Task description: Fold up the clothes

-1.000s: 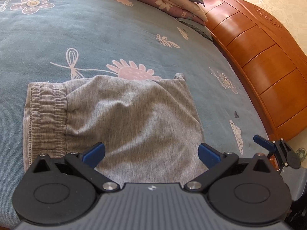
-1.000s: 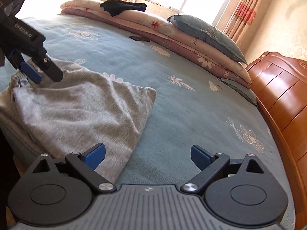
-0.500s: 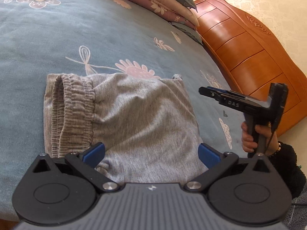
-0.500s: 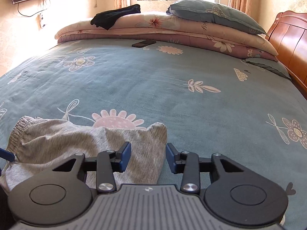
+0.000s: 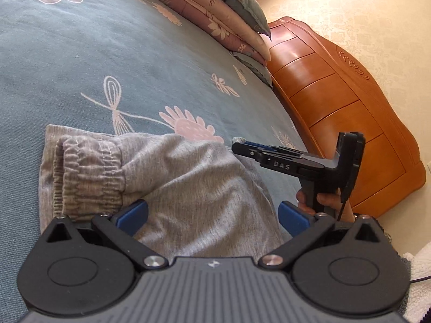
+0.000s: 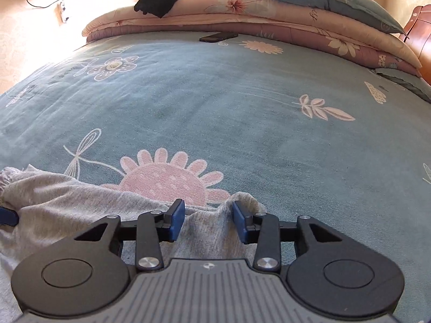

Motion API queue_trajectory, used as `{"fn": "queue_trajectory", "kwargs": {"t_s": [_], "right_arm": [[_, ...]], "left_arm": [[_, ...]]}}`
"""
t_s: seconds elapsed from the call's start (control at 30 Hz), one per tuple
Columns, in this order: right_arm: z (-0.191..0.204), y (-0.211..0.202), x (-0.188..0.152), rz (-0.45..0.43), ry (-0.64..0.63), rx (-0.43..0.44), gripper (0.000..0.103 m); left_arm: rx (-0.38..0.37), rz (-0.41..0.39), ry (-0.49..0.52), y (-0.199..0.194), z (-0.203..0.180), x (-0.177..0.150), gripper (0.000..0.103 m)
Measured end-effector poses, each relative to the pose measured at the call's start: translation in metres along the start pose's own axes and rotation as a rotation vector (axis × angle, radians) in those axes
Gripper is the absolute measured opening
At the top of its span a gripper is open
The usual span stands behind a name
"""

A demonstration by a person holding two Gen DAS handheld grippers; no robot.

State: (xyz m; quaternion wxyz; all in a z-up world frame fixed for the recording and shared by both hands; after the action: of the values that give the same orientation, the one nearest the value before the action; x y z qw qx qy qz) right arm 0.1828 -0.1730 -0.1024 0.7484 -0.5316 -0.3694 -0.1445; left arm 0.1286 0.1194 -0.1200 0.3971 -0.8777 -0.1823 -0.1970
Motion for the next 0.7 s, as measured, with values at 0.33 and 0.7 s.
{"fn": "queue_trajectory", "kwargs": {"t_s": [0.33, 0.7], "right_arm": [[-0.005, 0.041, 0.004, 0.045, 0.025, 0.078, 0.046], [0.008, -0.035, 0.009, -0.060, 0.013, 0.058, 0.058]], "left_arm": [[0.009, -0.012, -0.047, -0.004, 0.007, 0.000, 0.098], [-0.044, -0.043, 0.058, -0.006, -0.031, 0.022, 0.099]]}}
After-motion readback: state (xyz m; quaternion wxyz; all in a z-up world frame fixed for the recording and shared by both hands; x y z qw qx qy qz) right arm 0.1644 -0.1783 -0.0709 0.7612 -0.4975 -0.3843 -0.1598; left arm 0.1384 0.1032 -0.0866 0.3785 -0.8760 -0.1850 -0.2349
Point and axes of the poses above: each gripper's, at about its wrist camera, not at the fingertips, and y roughly the way its jaws point, z to its left, x to its top, the point moved 2 cm from there along y, roughly the way its jaws point, and after that the axes turned 10 degrees about x, right-handed, at the moved point
